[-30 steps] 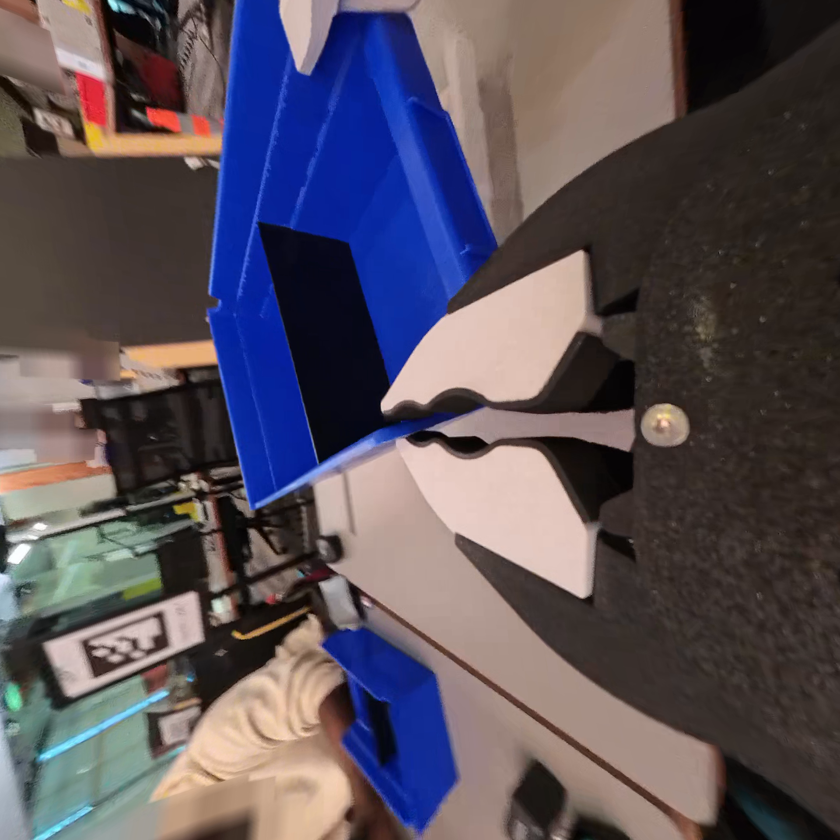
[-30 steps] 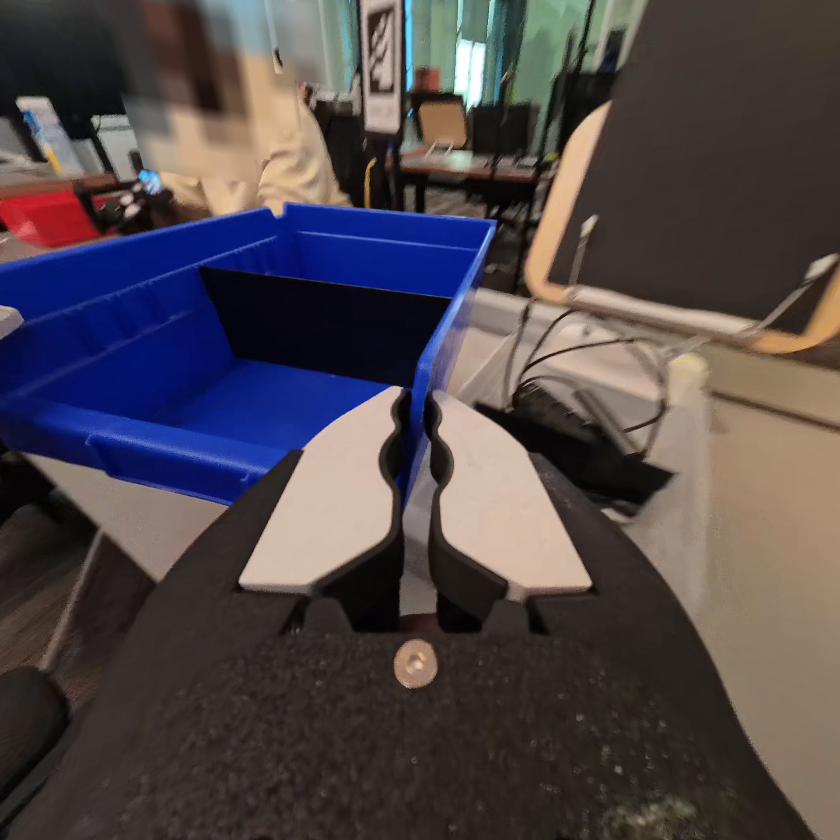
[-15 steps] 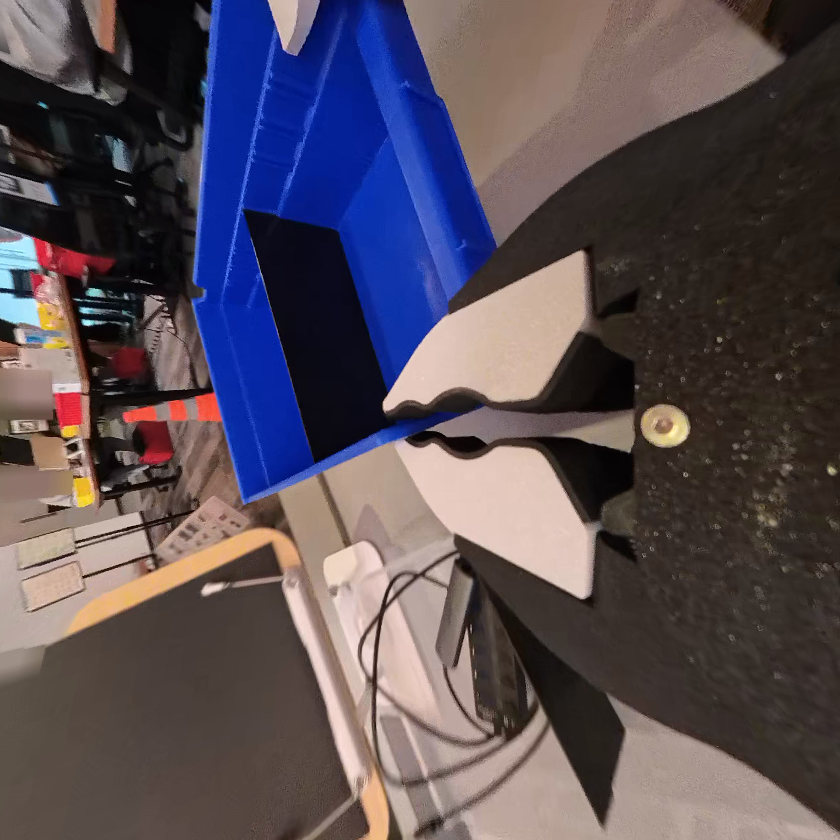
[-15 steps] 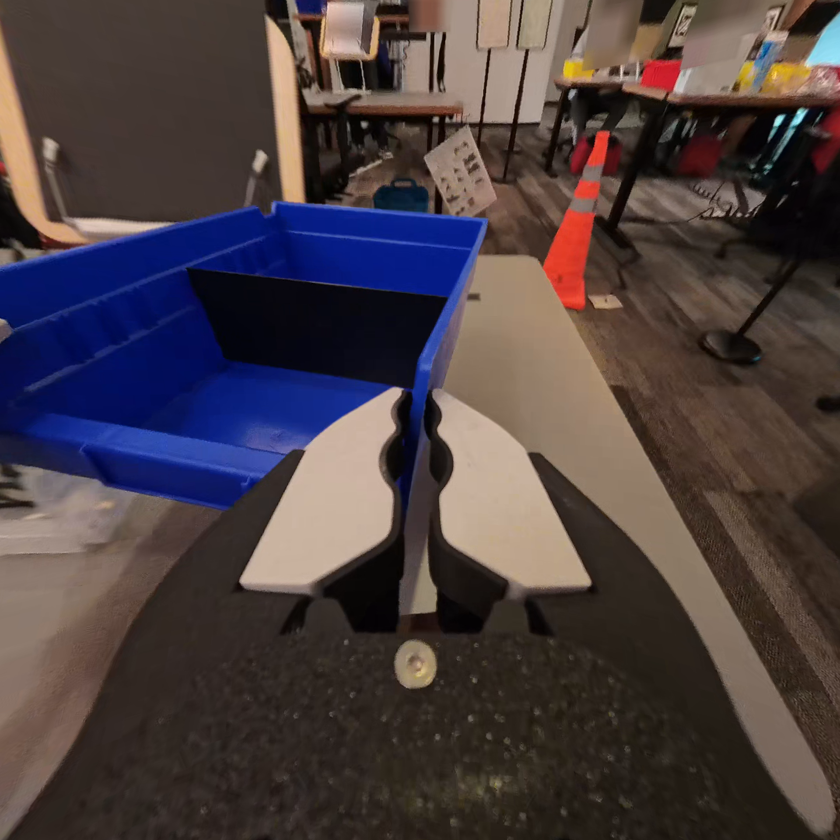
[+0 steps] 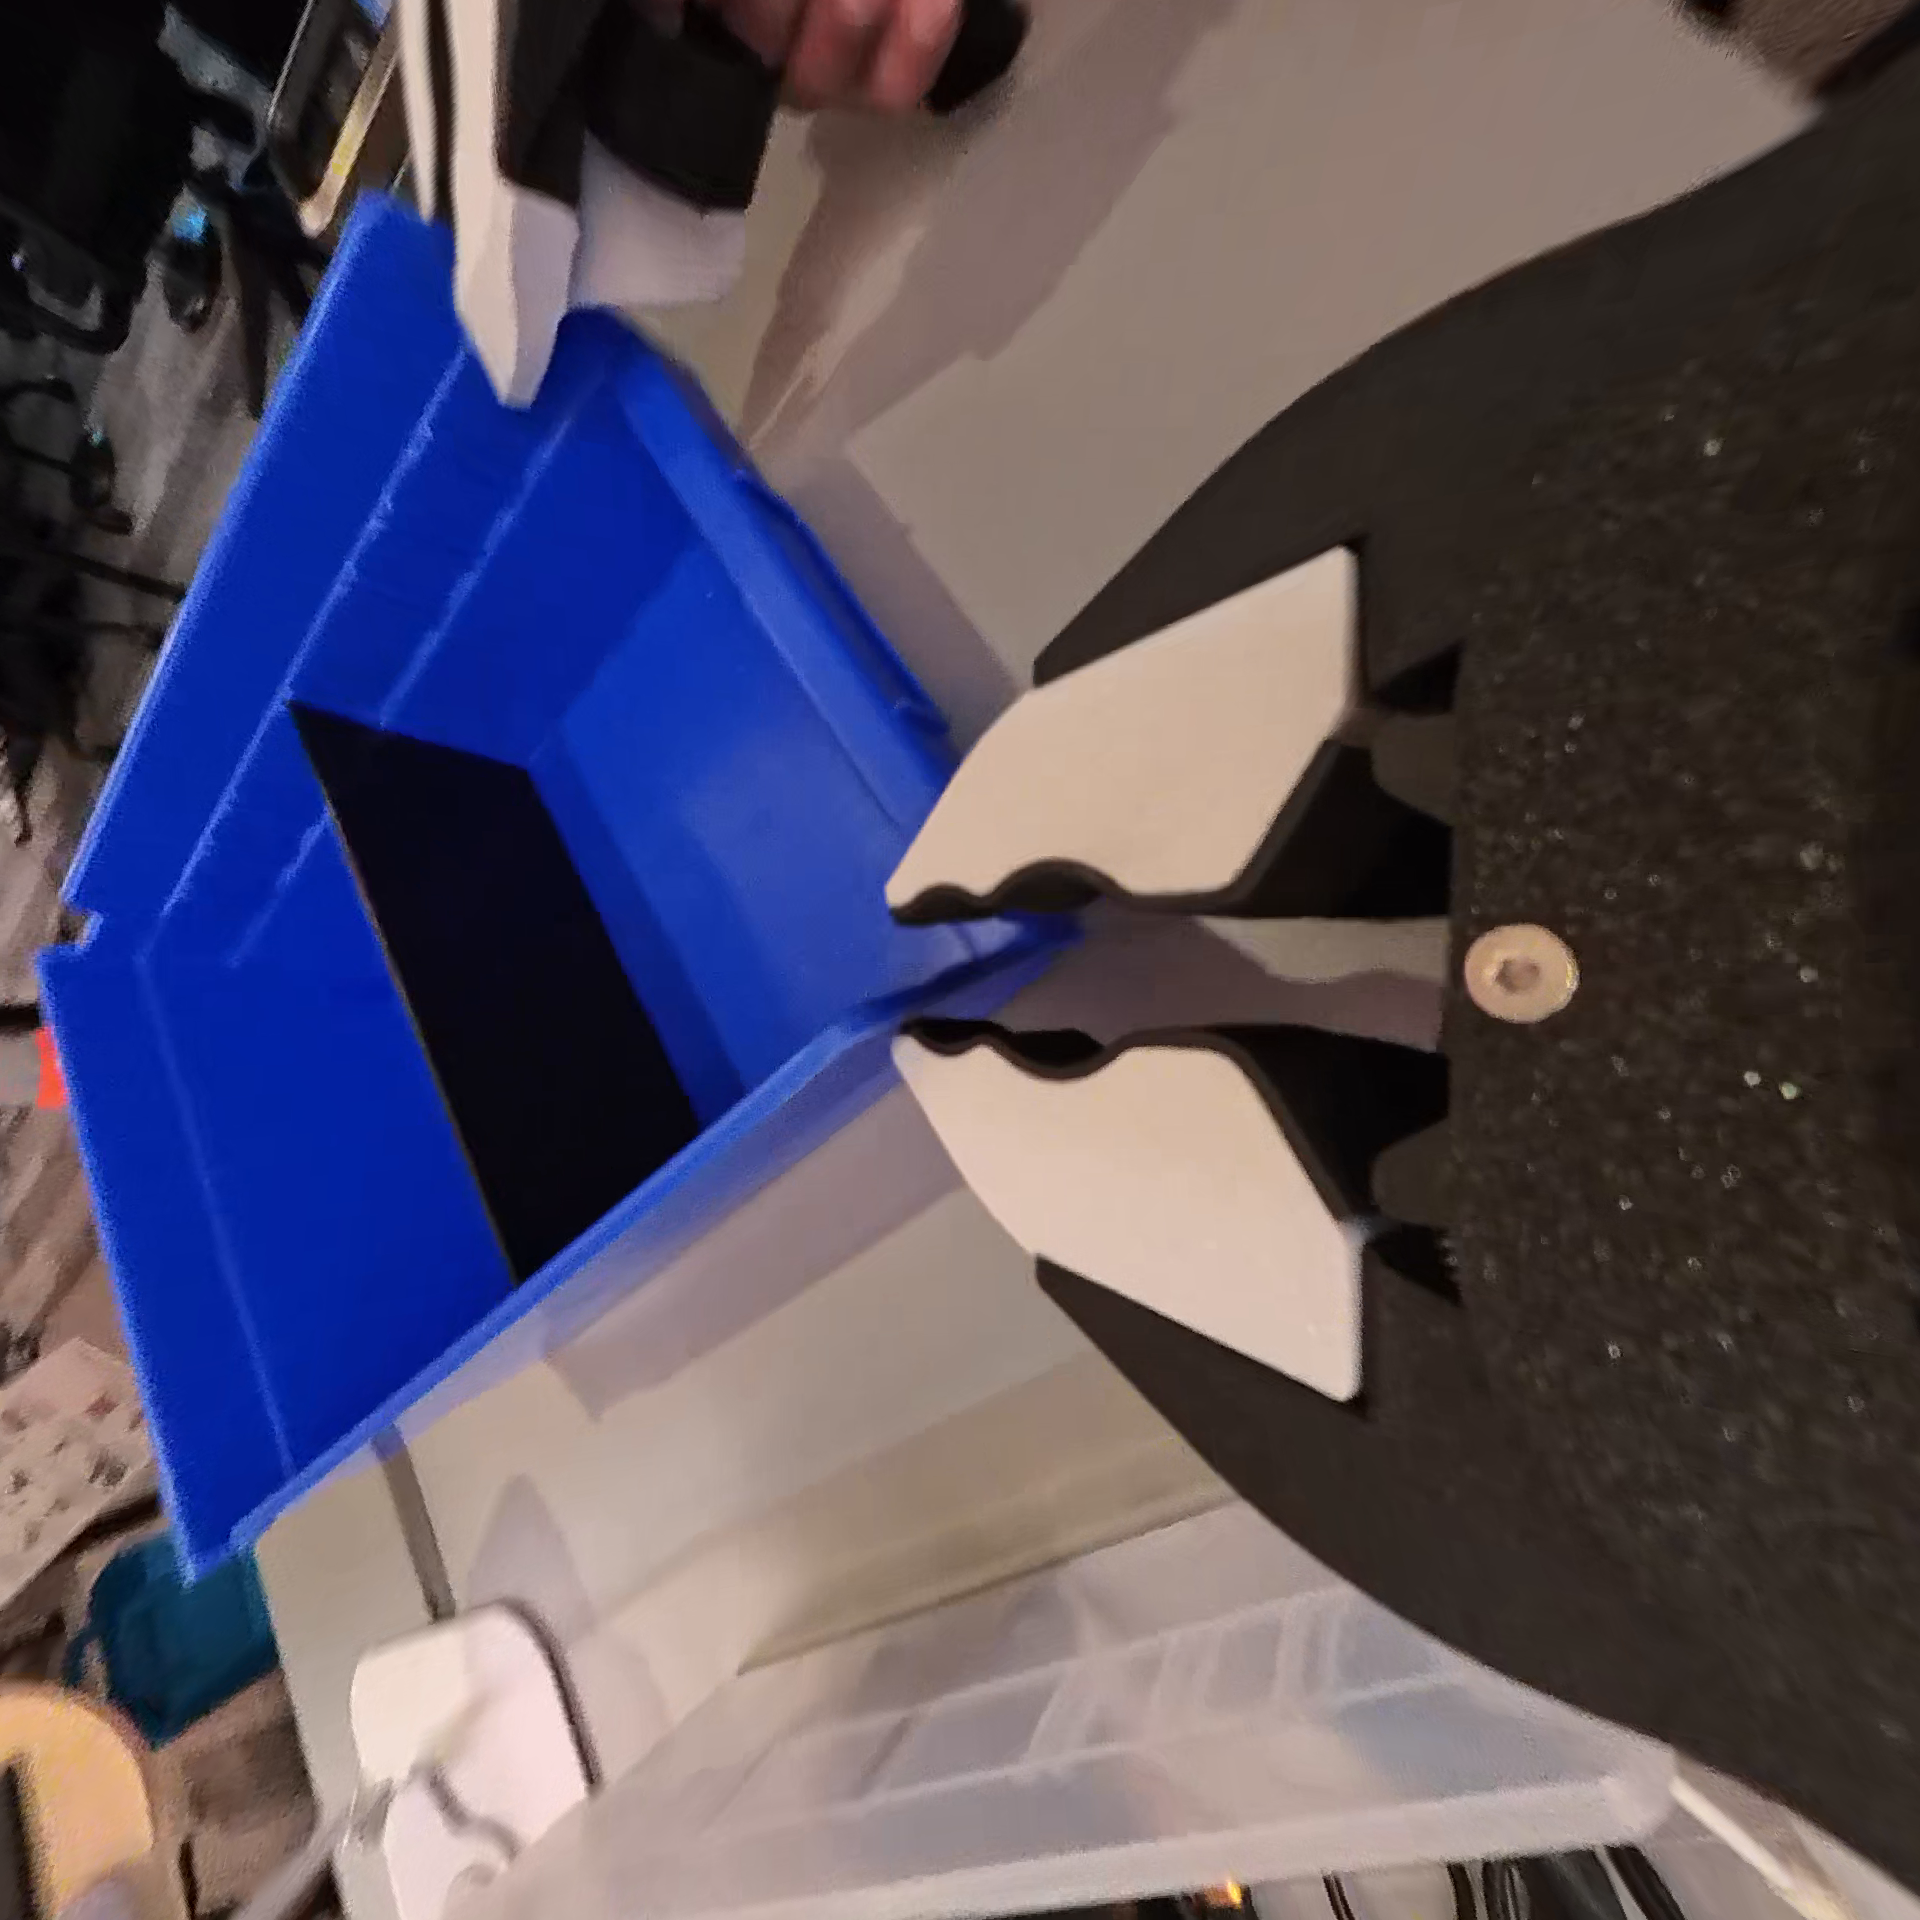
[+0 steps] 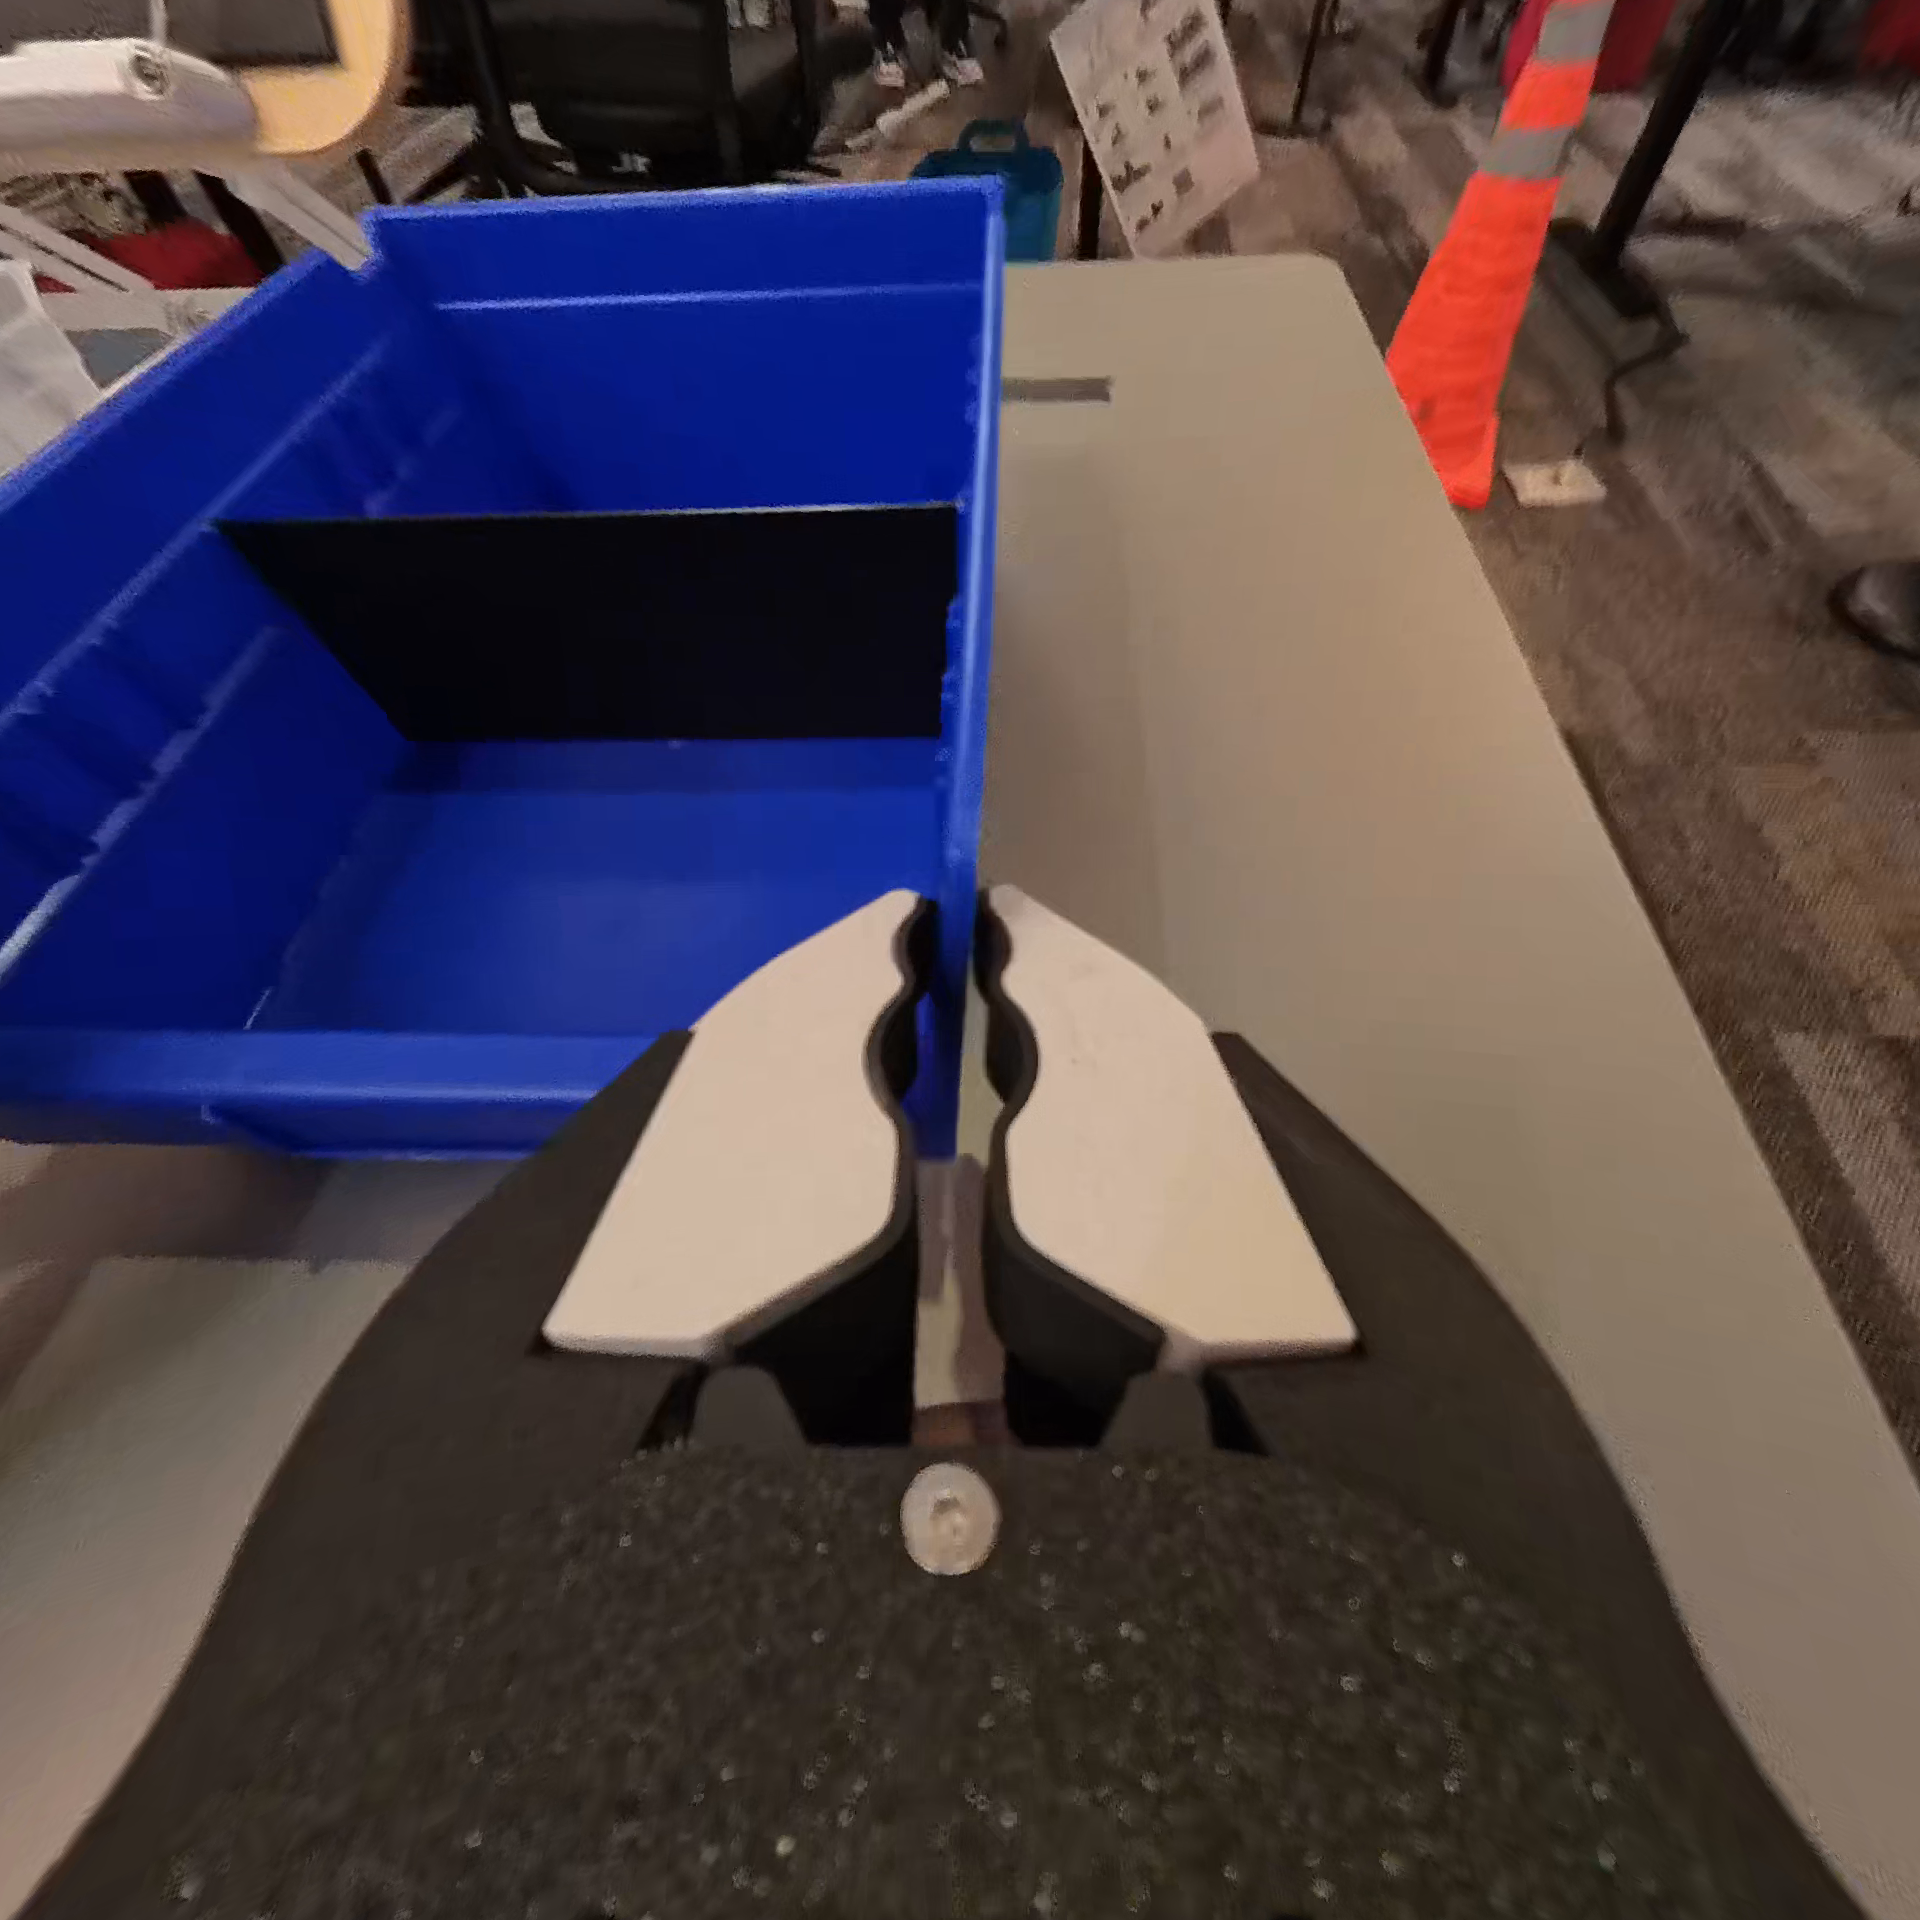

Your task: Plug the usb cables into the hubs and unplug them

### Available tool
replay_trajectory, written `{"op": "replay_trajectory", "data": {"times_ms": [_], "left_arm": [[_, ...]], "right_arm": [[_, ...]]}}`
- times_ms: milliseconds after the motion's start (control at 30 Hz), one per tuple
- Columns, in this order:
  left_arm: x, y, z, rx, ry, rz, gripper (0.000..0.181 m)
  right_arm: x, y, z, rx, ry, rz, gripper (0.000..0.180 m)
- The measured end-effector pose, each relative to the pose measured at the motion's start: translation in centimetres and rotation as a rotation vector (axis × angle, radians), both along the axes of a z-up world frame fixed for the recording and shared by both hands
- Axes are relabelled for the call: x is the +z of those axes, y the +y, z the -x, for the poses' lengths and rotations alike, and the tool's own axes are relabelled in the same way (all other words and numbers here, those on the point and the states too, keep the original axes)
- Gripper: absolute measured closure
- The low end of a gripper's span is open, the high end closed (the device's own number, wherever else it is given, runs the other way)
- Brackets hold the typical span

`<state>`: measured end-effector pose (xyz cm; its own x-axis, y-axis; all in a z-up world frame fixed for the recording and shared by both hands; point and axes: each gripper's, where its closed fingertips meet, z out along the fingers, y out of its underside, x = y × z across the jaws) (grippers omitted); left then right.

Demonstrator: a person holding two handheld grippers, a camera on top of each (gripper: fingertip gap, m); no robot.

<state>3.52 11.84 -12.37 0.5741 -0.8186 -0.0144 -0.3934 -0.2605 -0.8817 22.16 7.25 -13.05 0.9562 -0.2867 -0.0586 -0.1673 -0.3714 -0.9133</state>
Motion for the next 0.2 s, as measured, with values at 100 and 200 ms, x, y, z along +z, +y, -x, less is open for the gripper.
{"op": "replay_trajectory", "data": {"times_ms": [100,200], "left_arm": [[0.8,-2.8,1.7,-0.101,-0.040,0.104,0.142],[1.5,-6.6,4.7,-0.266,-0.115,0.225,0.141]], "right_arm": [[-0.1,-2.3,0.6,0.010,0.041,0.068,0.138],[-0.4,-5.7,4.0,0.141,0.139,0.158,0.146]]}}
